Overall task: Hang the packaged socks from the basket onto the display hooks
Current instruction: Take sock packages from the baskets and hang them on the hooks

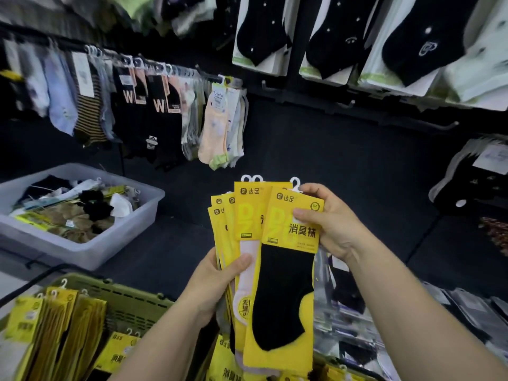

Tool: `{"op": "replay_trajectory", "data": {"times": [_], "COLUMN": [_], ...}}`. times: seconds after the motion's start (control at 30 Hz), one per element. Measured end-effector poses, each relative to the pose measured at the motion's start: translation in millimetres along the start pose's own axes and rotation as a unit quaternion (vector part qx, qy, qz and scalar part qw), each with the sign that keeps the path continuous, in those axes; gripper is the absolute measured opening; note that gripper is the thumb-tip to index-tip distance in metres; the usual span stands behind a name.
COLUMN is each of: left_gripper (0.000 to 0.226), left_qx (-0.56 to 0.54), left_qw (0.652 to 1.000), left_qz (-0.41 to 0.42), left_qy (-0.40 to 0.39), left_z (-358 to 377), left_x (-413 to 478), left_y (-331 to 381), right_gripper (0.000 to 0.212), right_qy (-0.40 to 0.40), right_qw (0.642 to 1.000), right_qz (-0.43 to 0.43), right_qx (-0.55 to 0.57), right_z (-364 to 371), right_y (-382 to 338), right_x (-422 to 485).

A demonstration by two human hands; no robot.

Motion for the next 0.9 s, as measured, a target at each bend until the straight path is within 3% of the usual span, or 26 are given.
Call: {"op": "replay_trajectory", "data": {"times": [0.13,0.23,0.3,0.53,0.77,0.9], "left_gripper": [0.062,0.043,0.032,0.024,0.028,0.037], "left_qx": [0.014,0.046,0.053,0.122,0.096,0.078], "left_qw": [0.996,0.981,0.973,0.959,0.968,0.972], "left_qz": [0.036,0.076,0.103,0.129,0.096,0.1], "left_qy": [0.078,0.171,0.202,0.223,0.209,0.2], "left_z": [-29.0,-73.1,-99.1,-143.0,-145.0,-140.6], "left_x": [10.3,16.2,16.9,17.6,25.7,28.6], "left_y": [23.6,39.1,50.7,63.6,48.5,51.5], "right_gripper": [0.026,0.005,0.005,0.021,0.013,0.018], "right_qy": [0.051,0.118,0.159,0.256,0.261,0.278], "right_qw": [0.999,0.991,0.982,0.928,0.914,0.923], "right_qz": [-0.003,-0.051,-0.092,-0.214,-0.191,-0.167], "right_qx": [-0.004,-0.02,-0.044,-0.164,-0.245,-0.206], "right_z": [-8.4,-11.0,-10.2,20.8,32.9,18.9], "right_y": [-18.9,-45.5,-71.0,-169.8,-183.8,-170.2], "right_x": [9.4,21.2,29.3,89.5,143.3,149.8]}}
Point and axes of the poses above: each hand's wrist, its own x-axis towards the middle knuckle, its own z-axis out of the palm, y = z × x, the point moved 10 cm from there along x, towards the middle knuckle, and after that the axes turned 7 degrees about z, right-handed, at the moved point
